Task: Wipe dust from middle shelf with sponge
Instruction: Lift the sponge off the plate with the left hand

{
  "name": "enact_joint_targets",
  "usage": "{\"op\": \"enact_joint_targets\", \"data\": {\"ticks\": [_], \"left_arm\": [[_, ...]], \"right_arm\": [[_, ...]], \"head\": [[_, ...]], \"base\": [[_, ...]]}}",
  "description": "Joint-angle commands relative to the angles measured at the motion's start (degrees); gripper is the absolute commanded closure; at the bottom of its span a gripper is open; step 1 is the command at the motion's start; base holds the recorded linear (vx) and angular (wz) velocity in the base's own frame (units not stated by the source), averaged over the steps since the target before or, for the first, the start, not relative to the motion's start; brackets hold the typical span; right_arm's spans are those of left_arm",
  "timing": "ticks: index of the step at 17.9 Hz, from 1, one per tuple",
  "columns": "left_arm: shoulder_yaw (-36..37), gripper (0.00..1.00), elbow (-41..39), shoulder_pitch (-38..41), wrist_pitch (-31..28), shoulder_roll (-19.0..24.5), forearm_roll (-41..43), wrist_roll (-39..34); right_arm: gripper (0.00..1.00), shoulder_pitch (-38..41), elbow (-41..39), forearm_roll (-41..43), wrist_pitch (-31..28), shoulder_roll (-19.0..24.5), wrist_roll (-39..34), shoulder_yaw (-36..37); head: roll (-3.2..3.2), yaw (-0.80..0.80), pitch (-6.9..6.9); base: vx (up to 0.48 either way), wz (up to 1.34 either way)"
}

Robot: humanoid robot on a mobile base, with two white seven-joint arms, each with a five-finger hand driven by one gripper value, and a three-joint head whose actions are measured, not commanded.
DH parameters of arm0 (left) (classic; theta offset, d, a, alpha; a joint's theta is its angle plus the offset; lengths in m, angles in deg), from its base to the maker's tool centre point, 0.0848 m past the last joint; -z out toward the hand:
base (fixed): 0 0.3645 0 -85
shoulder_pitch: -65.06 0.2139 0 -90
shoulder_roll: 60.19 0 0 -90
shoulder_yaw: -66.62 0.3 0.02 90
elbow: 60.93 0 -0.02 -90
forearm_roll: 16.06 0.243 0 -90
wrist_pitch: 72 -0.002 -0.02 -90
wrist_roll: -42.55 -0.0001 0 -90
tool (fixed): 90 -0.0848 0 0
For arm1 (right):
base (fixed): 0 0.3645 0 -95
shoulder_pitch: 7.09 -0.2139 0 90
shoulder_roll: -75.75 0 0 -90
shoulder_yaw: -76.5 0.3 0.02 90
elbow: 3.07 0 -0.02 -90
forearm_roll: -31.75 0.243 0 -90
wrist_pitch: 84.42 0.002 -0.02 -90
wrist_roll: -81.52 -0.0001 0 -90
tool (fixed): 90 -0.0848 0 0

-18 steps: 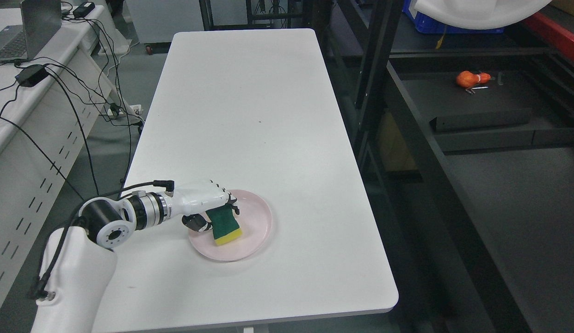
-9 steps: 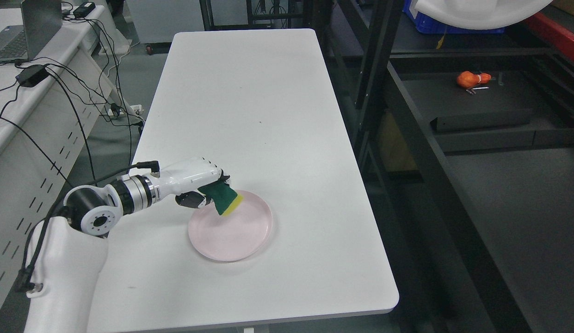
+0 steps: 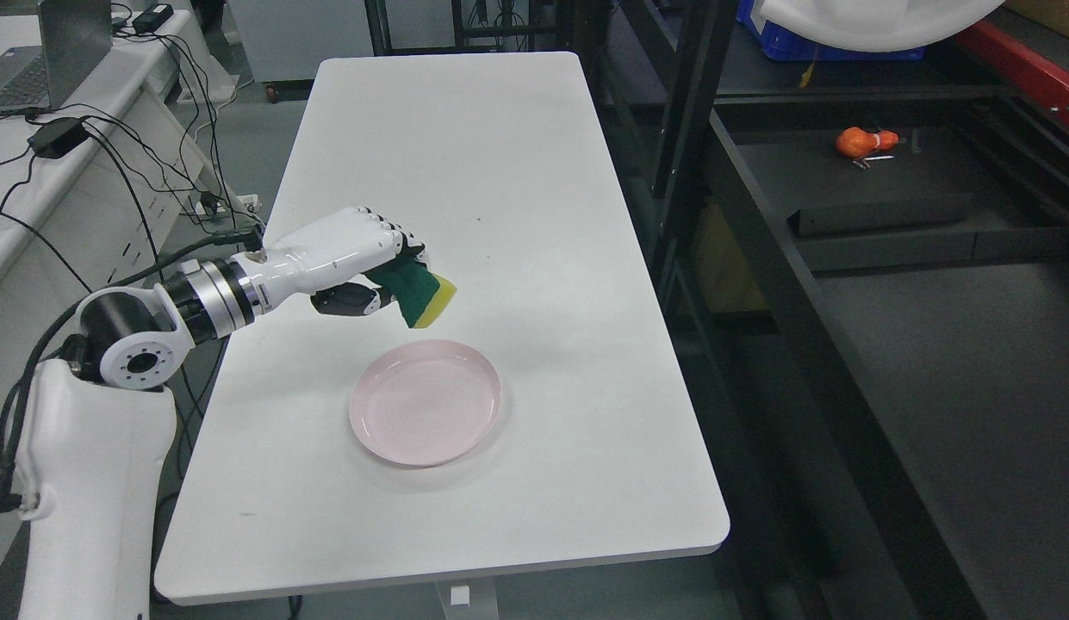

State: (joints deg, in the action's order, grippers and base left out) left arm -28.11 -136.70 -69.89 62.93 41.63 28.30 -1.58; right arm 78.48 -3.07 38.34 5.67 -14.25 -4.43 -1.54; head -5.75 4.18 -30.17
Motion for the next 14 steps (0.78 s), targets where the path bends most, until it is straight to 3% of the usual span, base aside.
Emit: {"op": "enact_joint_targets", "data": {"ticks": [1, 6, 11, 14], "left_arm": [[-2.2, 0.94, -4.7, -0.9, 0.1, -0.3, -1.0, 0.0], [1.5, 0.94, -5.8, -3.8, 0.1, -1.2, -1.0, 0.0], [1.6, 0.94, -5.7, -4.5, 0.1, -6.4, -1.0, 0.0], [2.0, 0.94, -5.7, -4.4, 0.1, -7.3, -0.9, 0.0]], "right_arm": [[0.0, 0.0, -1.0, 0.0, -4.1, -1.0, 0.1, 0.0], [0.0, 0.0, -1.0, 0.0, -4.1, -1.0, 0.1, 0.0], [0.0, 0.0, -1.0, 0.0, -4.1, -1.0, 0.1, 0.0], [0.0, 0.0, -1.0, 0.0, -4.1, -1.0, 0.1, 0.0]], "head": [[0.0, 0.0, 0.0], [0.0, 0.0, 0.0], [0.0, 0.0, 0.0], [0.0, 0.0, 0.0]], "base": [[-0.1, -0.1], [-0.122, -0.27], [-0.141, -0.3], [-0.17, 0.0]]}}
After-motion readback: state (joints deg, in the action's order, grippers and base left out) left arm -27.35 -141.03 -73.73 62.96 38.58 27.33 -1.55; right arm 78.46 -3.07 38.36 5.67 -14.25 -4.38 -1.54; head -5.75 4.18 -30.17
